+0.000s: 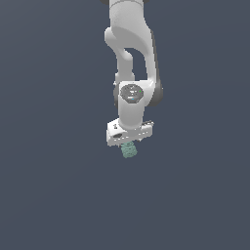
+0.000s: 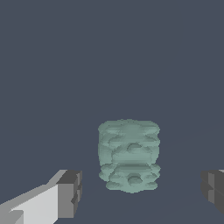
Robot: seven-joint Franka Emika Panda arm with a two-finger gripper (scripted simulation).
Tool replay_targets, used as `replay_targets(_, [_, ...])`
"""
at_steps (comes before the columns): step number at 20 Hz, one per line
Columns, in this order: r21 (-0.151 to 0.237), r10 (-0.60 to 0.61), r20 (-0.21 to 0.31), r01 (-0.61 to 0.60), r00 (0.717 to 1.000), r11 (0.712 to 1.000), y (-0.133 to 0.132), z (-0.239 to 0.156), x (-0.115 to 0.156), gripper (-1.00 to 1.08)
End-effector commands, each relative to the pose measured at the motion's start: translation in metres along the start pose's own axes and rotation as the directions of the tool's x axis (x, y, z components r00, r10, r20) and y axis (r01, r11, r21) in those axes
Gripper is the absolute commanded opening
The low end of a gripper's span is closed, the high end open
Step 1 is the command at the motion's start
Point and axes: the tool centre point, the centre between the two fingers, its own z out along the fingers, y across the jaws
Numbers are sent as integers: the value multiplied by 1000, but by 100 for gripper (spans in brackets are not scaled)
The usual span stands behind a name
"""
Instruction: Pick up the object and move it to a goal position.
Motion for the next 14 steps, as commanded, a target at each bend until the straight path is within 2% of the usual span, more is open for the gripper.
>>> replay_targets(1, [0, 0, 0, 0, 1000, 1000, 0, 3, 0, 100])
replay_targets(14, [0, -5, -2, 5, 1000, 1000, 0, 50, 0, 100])
